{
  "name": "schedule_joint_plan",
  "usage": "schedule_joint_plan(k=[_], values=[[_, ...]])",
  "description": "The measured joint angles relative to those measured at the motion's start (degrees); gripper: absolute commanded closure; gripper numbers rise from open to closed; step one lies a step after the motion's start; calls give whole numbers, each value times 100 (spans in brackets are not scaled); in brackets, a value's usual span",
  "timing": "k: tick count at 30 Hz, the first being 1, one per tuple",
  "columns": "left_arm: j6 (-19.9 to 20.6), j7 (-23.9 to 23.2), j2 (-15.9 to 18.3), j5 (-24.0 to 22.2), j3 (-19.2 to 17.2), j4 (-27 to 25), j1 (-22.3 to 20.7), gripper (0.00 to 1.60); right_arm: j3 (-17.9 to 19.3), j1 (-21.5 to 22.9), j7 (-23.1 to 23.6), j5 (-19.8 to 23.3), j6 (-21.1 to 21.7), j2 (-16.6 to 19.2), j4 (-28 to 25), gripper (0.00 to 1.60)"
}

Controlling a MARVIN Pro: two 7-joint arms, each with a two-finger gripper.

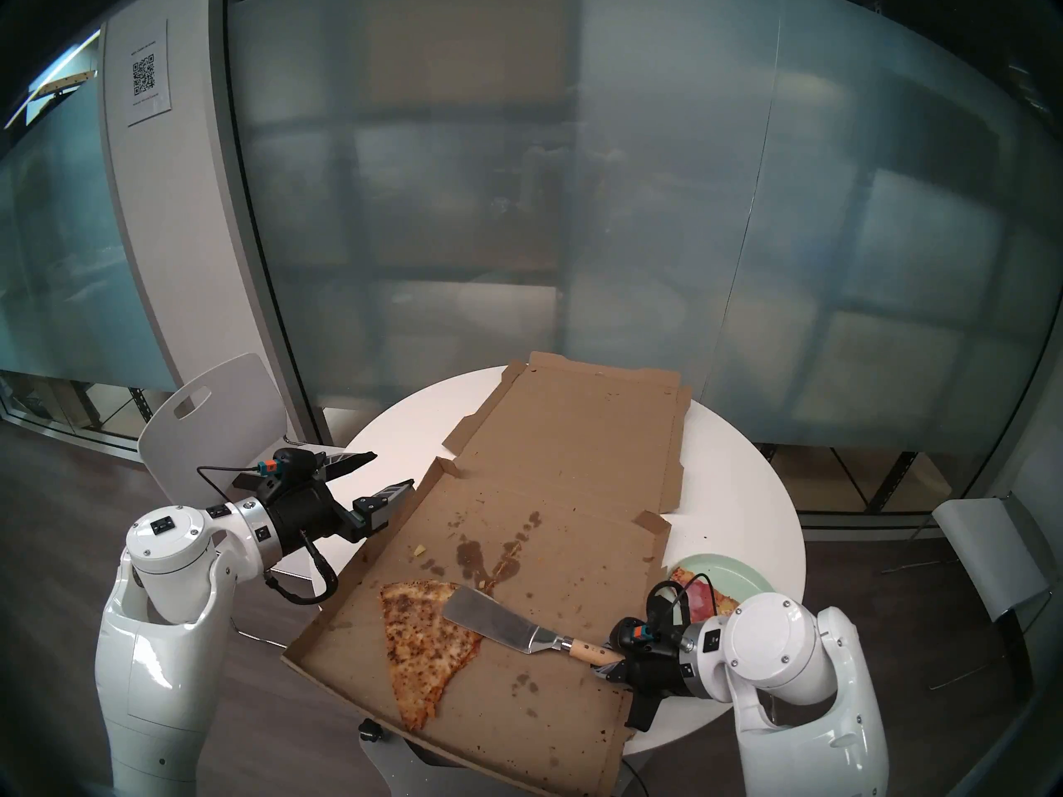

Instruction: Put pizza slice onto the plate

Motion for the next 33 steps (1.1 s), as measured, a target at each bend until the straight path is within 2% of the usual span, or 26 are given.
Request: schedule_joint_plan(k=[2,5,6,11,12,13,14,17,18,19,20,25,33], values=[[0,0,0,0,0,0,0,0,-3,17,22,-6,13,6,5,104],[0,0,-1,1,0,0,0,0,-4,39,50,-4,34,9,12,98],[0,0,-1,1,0,0,0,0,-4,45,56,-1,39,9,14,90],[0,-1,-1,1,0,0,0,0,-3,68,80,13,55,5,30,82],[0,-1,-1,1,0,0,0,0,1,76,90,20,61,0,35,60],[0,-1,-1,1,0,0,0,0,5,80,95,24,64,-3,38,60],[0,-1,-1,1,-1,0,0,0,8,84,100,29,67,-6,41,40],[0,-1,-1,2,-1,0,0,0,26,93,116,44,73,-12,44,38],[0,-2,-2,2,-1,0,0,0,47,97,129,53,76,-14,43,16],[0,-2,-2,2,-1,0,0,0,63,97,138,58,77,-15,42,16],[0,-2,-2,2,-1,0,0,0,79,97,147,64,77,-15,40,0],[0,-2,-3,3,-1,0,0,0,168,96,176,101,63,-24,7,0],[0,-3,-4,3,-2,0,0,0,494,95,203,402,39,-141,-195,0]])
